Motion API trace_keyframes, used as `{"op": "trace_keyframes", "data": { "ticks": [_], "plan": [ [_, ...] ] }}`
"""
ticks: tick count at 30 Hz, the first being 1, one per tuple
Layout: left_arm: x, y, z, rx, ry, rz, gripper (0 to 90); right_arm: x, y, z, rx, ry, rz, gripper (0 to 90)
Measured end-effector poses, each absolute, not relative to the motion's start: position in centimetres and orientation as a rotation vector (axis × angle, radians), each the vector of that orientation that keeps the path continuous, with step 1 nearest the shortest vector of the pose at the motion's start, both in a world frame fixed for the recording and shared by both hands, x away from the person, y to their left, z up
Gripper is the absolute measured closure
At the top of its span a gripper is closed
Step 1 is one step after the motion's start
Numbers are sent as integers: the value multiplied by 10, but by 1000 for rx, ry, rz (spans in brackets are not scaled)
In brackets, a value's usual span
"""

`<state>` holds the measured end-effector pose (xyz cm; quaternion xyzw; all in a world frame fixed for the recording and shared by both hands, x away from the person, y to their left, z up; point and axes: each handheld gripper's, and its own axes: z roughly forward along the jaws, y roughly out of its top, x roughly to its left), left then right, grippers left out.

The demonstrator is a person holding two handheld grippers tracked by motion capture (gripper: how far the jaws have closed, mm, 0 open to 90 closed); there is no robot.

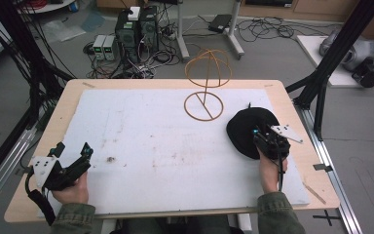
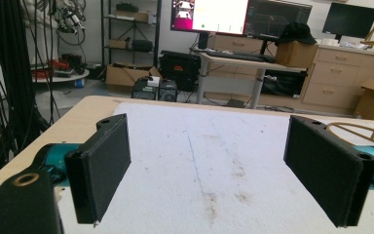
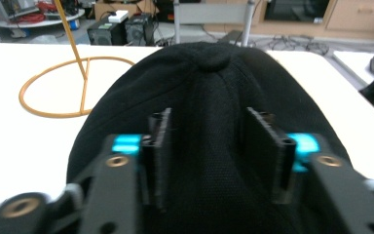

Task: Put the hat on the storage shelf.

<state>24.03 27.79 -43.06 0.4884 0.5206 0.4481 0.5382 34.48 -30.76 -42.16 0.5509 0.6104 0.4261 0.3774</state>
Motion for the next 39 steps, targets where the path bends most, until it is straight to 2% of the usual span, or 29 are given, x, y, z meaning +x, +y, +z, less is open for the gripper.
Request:
{"op": "trace_keyframes", "data": {
  "ticks": [1,2,3,5,29,39],
  "plan": [
    [240,278,-431,1162,1238,1066,174,345,-308,-422,1408,1561,1089,582],
    [240,278,-431,1161,1237,1064,174,345,-308,-421,1426,1574,1083,636],
    [240,278,-431,1160,1238,1061,174,347,-309,-420,1469,1600,1090,787],
    [241,279,-432,1137,1245,1029,174,348,-309,-419,1472,1630,1073,855],
    [240,282,-432,1127,1260,1022,174,342,-314,-418,1464,1552,1105,866],
    [241,282,-432,1130,1259,1020,173,332,-308,-405,1346,1487,1216,864]
  ]
}}
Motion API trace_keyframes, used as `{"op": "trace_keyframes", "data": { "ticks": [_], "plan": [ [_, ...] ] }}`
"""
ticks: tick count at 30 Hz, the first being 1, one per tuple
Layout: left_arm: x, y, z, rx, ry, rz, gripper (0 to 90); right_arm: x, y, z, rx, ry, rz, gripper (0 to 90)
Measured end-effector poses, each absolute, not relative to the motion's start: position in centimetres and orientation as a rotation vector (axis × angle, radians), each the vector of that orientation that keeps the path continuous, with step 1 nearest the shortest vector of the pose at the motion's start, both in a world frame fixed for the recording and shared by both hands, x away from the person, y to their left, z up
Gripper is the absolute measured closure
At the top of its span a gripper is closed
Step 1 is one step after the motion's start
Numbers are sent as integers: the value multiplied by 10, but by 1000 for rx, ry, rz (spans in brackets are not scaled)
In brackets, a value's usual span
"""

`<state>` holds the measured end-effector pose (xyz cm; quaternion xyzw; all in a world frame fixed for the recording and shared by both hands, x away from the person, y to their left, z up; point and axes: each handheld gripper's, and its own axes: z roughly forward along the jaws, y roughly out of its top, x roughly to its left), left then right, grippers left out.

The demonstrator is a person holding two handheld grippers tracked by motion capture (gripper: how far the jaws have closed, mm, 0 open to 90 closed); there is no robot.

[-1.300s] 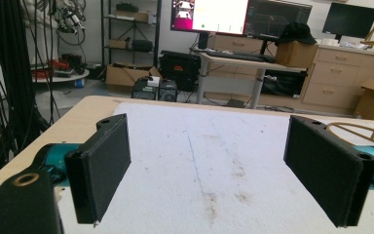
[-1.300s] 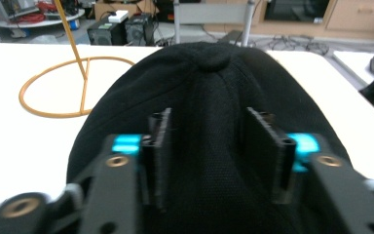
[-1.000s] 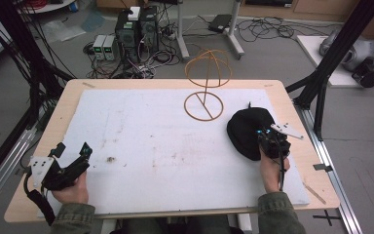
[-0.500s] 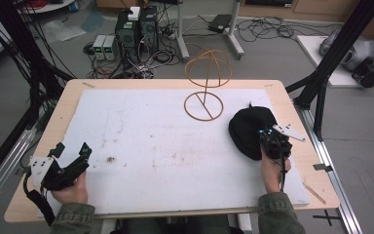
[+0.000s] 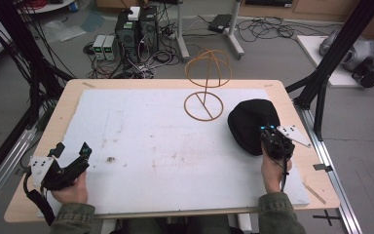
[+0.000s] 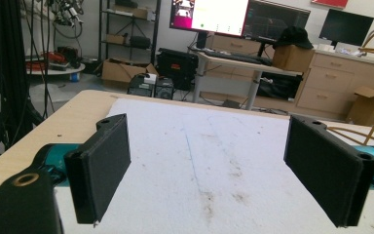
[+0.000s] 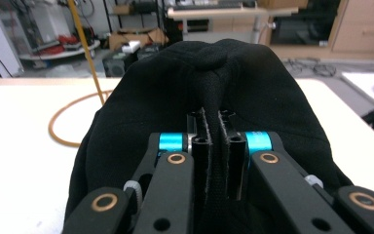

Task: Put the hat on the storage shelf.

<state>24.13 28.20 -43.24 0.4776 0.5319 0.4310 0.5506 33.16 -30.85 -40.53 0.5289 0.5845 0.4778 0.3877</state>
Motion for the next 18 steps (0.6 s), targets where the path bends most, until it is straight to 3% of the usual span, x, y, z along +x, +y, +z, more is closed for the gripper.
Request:
{"op": "trace_keyframes", "data": {
  "ticks": [18],
  "plan": [
    [242,280,-433,1145,1252,1046,171,320,-301,-390,1200,1374,1340,863]
  ]
}}
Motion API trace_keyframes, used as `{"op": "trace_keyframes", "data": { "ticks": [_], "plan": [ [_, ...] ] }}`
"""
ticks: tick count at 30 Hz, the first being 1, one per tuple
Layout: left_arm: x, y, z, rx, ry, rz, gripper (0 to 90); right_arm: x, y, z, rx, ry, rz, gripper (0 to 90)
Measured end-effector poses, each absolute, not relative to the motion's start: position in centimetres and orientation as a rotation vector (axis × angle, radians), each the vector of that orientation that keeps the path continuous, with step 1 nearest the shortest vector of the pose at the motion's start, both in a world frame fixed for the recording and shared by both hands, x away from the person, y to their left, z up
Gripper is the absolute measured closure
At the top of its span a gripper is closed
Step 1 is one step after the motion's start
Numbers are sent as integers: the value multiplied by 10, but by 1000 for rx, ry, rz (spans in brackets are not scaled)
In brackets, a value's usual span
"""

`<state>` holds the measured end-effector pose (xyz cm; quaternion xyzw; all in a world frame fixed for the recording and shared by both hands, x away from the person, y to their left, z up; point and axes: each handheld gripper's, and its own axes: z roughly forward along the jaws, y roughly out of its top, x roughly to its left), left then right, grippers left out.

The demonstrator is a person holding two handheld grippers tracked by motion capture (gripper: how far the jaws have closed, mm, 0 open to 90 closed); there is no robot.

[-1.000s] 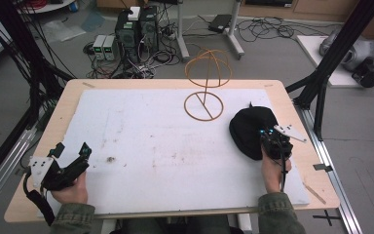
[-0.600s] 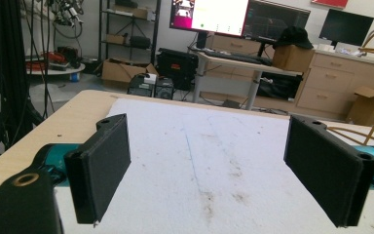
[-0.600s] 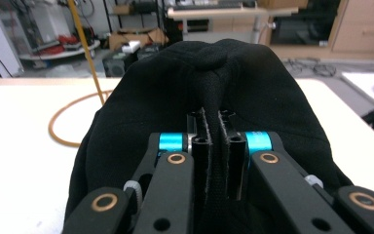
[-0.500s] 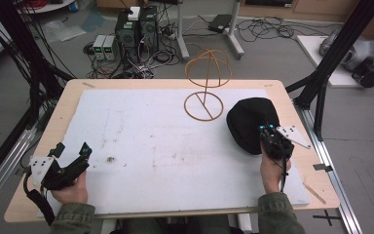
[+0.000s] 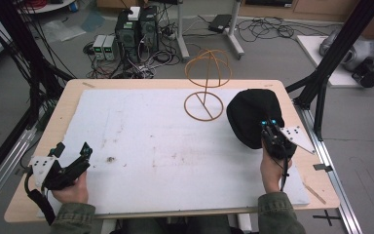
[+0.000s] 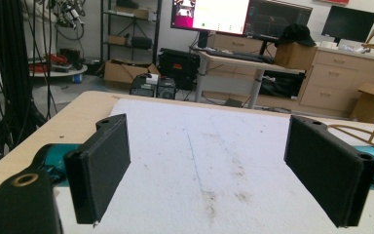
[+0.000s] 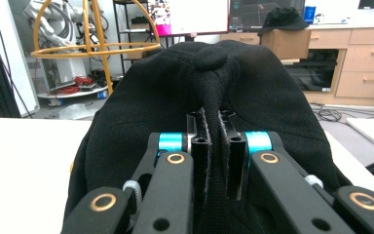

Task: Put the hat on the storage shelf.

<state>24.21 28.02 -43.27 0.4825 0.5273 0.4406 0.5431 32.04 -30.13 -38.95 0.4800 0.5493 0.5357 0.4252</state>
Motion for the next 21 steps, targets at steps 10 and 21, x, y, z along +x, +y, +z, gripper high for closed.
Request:
{"op": "trace_keyframes", "data": {
  "ticks": [10,21],
  "plan": [
    [241,281,-432,1144,1252,1062,171,323,-297,-373,1164,1355,1382,862],
    [242,282,-433,1146,1250,1044,172,330,-291,-347,1122,1328,1429,862]
  ]
}}
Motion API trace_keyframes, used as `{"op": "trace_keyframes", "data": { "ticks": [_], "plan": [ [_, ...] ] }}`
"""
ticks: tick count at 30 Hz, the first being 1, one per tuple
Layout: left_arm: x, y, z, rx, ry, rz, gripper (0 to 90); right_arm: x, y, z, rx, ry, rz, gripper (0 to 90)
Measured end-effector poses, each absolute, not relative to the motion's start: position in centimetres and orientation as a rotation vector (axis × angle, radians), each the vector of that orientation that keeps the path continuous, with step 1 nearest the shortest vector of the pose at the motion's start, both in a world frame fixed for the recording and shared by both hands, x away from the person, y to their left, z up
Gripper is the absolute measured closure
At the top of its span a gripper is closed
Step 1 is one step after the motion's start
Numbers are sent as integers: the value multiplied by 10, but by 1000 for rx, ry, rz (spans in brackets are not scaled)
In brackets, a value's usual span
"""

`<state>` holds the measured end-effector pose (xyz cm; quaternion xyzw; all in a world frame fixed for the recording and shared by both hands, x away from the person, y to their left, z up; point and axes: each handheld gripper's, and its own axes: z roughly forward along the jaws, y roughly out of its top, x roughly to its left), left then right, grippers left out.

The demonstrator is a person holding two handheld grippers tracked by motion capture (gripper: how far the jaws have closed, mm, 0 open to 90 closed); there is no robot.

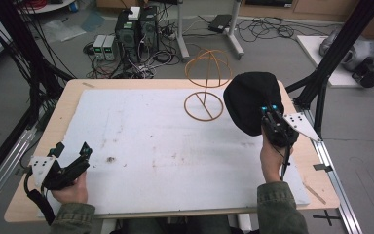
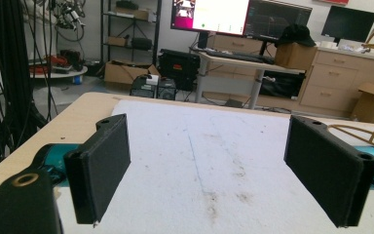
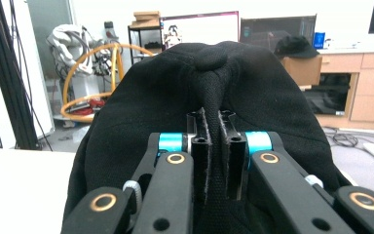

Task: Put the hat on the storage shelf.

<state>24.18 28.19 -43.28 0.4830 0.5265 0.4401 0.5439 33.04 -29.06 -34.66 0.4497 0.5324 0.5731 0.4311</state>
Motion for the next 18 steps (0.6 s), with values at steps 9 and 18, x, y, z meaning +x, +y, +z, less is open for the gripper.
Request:
{"op": "trace_keyframes", "data": {
  "ticks": [9,18],
  "plan": [
    [242,282,-433,1143,1253,1035,171,341,-282,-329,1088,1331,1446,862],
    [242,283,-433,1145,1260,1032,171,358,-275,-316,1073,1323,1473,862]
  ]
}}
